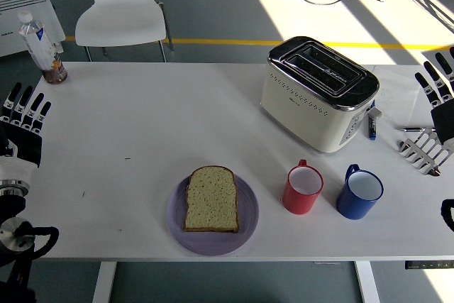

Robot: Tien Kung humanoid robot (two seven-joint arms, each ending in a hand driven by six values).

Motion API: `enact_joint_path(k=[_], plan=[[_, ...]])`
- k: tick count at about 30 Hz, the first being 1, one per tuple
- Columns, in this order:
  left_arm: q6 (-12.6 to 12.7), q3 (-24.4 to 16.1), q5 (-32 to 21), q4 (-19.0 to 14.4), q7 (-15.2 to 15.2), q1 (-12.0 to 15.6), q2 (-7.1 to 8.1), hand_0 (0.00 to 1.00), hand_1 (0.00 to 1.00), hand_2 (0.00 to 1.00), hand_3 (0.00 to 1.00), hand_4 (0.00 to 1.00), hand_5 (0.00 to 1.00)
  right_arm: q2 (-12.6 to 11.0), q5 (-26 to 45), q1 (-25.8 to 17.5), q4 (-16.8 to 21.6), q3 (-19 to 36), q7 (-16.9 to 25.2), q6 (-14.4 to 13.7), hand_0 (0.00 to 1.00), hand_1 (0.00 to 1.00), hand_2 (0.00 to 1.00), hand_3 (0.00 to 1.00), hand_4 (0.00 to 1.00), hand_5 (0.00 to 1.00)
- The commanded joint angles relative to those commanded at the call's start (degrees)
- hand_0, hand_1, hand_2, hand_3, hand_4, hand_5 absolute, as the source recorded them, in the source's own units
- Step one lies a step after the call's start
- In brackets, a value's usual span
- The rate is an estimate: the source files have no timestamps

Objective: Push plate across desktop,pick up the break from the machine,place the break in the plate

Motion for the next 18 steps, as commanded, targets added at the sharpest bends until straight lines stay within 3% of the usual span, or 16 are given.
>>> enact_joint_path(k=[18], plan=[[-0.15, 0.97, -0.09, -0.24, -0.33, 2.44, 0.07, 0.818, 0.823, 0.874, 0.815, 0.481, 0.998, -0.25, -0.2, -1.15, -0.6, -1.44, -0.13, -0.05, 0.868, 0.826, 0.858, 0.858, 0.538, 0.998]])
